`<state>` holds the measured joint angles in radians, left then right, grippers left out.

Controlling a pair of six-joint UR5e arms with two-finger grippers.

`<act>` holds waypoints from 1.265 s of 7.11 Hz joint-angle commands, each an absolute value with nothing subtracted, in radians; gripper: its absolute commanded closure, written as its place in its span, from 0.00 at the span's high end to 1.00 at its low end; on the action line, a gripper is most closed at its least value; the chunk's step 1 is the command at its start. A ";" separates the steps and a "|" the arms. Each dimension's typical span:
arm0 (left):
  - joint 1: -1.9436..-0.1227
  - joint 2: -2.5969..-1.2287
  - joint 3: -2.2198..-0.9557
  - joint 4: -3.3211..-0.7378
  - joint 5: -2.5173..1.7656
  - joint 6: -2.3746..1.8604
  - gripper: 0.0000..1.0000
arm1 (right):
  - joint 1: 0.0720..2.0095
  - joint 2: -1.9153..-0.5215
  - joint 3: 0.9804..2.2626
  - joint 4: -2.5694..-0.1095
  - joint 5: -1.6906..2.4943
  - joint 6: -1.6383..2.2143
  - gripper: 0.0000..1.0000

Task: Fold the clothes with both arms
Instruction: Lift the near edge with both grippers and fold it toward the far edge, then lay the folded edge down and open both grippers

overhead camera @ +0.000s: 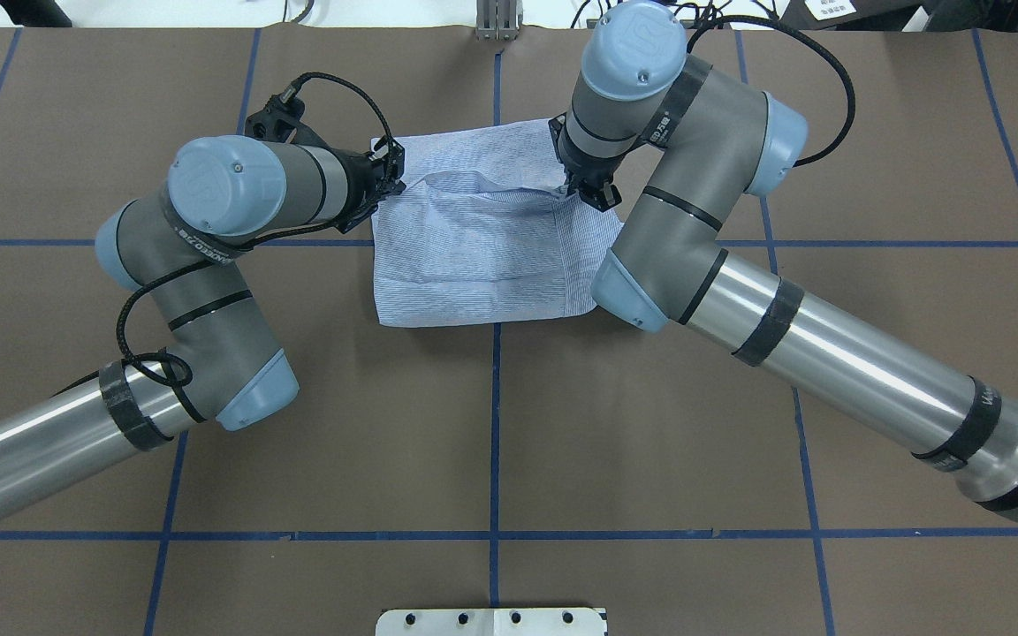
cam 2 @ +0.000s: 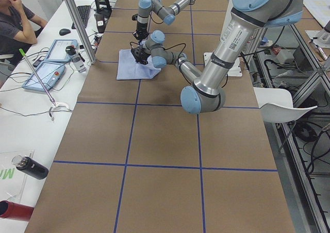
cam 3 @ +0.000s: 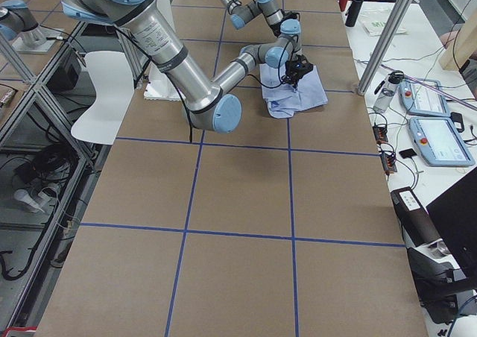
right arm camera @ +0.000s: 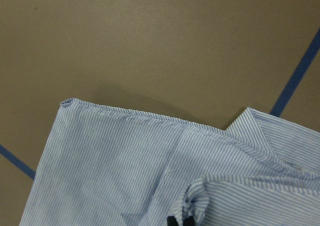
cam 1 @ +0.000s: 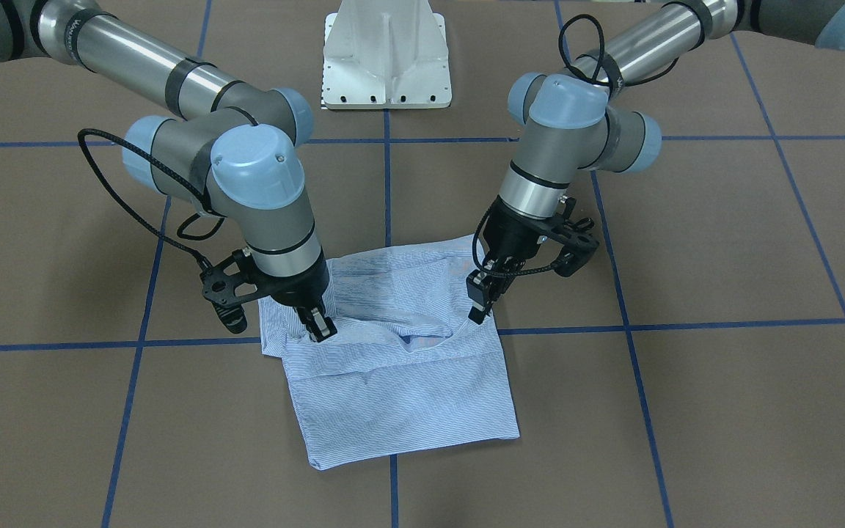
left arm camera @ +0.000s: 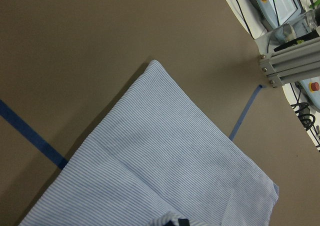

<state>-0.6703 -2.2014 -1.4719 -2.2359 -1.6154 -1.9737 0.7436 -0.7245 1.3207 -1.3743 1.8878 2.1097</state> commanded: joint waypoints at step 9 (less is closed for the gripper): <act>-0.726 -2.332 -1.105 -2.454 -1.606 -1.921 0.46 | 0.788 -0.582 0.970 -1.220 1.891 1.973 0.34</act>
<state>-0.7204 -2.3310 -1.1186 -2.4398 -1.6063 -1.9321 0.7844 -0.5988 1.0030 -1.2280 1.8902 1.9841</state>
